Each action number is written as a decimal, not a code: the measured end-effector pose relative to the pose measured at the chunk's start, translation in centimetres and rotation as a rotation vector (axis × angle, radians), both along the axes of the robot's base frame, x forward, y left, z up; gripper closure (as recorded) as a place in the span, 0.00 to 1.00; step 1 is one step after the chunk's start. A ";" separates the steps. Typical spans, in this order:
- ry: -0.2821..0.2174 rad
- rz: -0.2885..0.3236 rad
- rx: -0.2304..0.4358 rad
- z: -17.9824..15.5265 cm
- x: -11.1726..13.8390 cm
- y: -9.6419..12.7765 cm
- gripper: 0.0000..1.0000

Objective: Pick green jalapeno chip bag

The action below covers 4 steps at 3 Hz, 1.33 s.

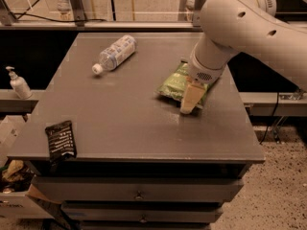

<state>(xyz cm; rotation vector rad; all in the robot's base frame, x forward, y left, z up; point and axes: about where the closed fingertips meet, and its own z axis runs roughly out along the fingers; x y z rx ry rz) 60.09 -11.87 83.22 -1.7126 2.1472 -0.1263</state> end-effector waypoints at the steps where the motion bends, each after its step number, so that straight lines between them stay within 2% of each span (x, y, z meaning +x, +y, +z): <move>1: 0.009 -0.028 -0.026 -0.2 0.9 -0.4 0.41; 3: -0.020 -0.064 -0.031 3.3 1.6 -1.9 0.88; 4: -0.038 -0.053 0.017 6.3 1.0 -1.6 1.00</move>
Offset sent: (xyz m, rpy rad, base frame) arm 0.0215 -0.0242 0.0306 -0.0583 -0.0185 -0.0795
